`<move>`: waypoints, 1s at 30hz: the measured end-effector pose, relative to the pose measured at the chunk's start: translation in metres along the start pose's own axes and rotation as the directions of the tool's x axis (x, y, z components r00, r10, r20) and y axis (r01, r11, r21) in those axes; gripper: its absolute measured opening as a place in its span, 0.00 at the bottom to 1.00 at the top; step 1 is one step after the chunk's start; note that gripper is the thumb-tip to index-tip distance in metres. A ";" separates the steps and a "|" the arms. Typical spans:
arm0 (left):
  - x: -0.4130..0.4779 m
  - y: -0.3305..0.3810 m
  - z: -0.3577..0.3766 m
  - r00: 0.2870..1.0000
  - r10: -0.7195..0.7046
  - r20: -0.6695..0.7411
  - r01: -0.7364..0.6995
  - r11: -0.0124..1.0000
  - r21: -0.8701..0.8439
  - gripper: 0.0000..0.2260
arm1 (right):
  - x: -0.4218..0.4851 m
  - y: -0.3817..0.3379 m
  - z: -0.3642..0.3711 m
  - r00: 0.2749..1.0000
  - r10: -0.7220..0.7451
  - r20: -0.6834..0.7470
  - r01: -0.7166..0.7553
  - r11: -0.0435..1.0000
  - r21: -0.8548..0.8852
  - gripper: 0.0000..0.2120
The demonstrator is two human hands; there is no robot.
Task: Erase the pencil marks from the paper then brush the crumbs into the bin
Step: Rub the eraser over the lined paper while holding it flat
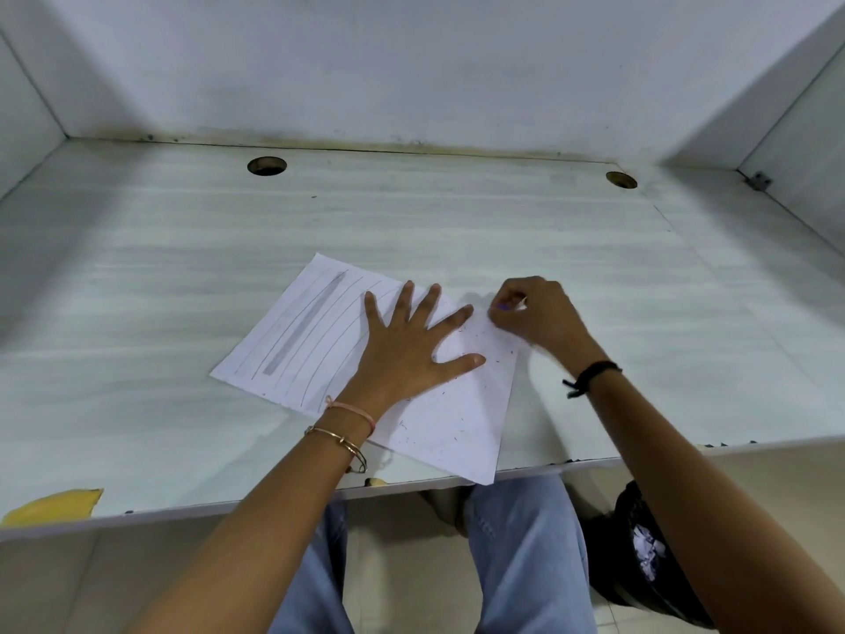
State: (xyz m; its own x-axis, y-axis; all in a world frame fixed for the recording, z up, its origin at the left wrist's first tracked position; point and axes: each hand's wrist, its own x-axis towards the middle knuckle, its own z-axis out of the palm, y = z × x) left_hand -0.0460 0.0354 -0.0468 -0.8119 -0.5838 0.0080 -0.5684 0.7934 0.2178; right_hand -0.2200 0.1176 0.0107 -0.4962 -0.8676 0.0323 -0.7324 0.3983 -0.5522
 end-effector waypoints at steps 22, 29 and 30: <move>-0.038 -0.039 -0.024 0.998 -0.061 0.002 0.058 0.947 -0.317 0.18 | -0.043 -0.039 0.037 0.991 -0.126 0.049 0.108 0.956 0.272 0.01; -0.043 -0.042 -0.012 1.000 -0.015 -0.011 0.014 0.998 -0.067 0.33 | -0.065 -0.058 0.046 0.947 -0.261 0.190 0.206 0.942 0.265 0.02; -0.043 -0.043 -0.012 1.000 -0.012 -0.025 0.010 0.997 -0.080 0.33 | -0.062 -0.057 0.046 0.959 -0.236 0.157 0.190 0.947 0.260 0.02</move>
State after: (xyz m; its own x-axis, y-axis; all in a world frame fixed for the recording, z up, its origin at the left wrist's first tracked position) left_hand 0.0147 0.0243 -0.0445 -0.8014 -0.5974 0.0300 -0.5640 0.7713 0.2948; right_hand -0.1262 0.1352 0.0014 -0.2300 -0.9727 0.0305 -0.6667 0.1347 -0.7331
